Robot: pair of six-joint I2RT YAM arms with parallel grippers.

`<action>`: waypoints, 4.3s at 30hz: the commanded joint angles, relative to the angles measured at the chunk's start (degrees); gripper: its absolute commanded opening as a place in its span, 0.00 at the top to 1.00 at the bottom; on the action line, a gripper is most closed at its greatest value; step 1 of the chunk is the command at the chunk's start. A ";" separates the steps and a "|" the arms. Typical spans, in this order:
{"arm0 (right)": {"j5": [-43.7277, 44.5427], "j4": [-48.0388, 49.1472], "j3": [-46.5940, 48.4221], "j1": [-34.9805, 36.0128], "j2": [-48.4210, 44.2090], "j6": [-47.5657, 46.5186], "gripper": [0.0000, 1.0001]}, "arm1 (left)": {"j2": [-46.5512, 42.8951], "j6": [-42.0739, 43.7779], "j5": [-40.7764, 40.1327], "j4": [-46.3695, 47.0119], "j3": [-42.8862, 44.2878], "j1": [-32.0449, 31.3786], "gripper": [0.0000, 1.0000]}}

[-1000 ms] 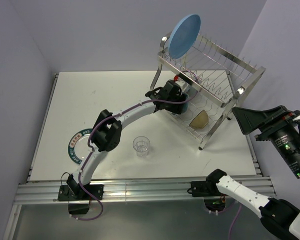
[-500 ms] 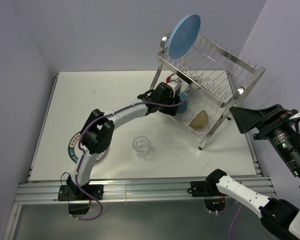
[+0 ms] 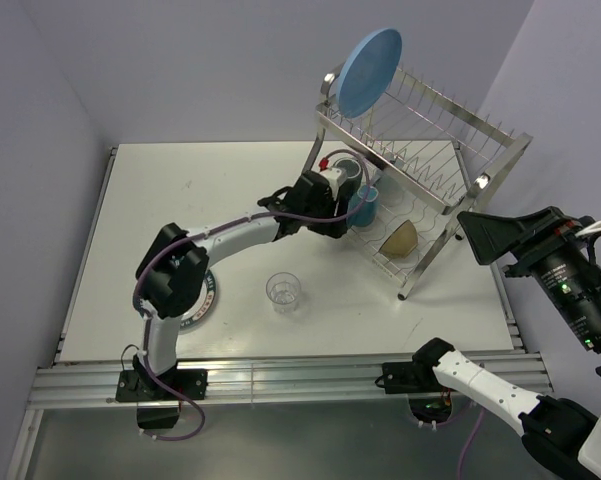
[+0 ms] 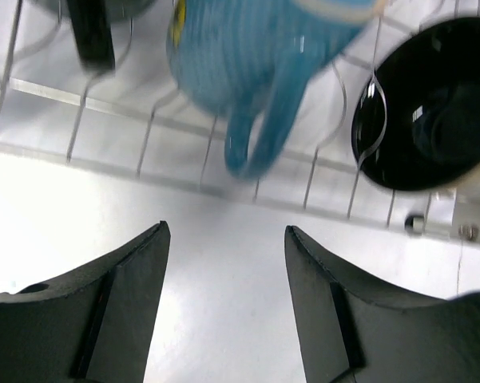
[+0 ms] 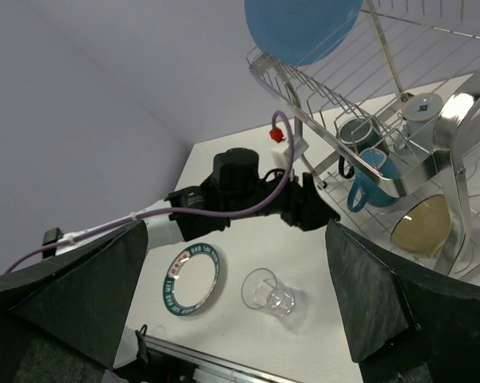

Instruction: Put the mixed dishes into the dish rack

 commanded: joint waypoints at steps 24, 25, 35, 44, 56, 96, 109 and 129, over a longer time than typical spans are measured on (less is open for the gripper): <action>-27.82 18.30 -18.40 0.78 12.60 -4.52 0.00 | -70.05 -22.30 -26.33 -29.33 -31.03 5.63 0.34; -29.25 20.34 -20.16 0.78 13.40 -4.50 0.00 | -71.47 -23.36 -26.94 -30.74 -30.77 5.63 0.34; -29.77 34.58 -23.50 18.18 33.34 -0.73 0.00 | -83.42 -31.55 -29.06 -40.51 -22.78 5.63 0.35; -39.88 39.42 -19.65 19.41 53.80 0.94 0.05 | -89.06 -34.45 -25.54 -40.68 -20.31 5.63 0.37; -44.03 43.21 -11.92 19.77 71.40 2.71 0.21 | -89.15 -36.29 -22.65 -39.11 -19.08 5.63 0.39; -46.41 49.28 2.93 21.79 97.16 13.87 0.95 | -87.66 -39.72 -17.90 -38.31 -15.47 5.54 0.41; -28.31 39.27 -7.15 19.68 73.92 3.16 1.00 | -85.38 -37.44 -16.84 -34.54 -15.91 5.72 0.40; -32.07 18.44 -25.54 1.40 22.83 -8.37 1.00 | -69.75 -26.72 1.08 -21.10 -19.08 5.63 0.32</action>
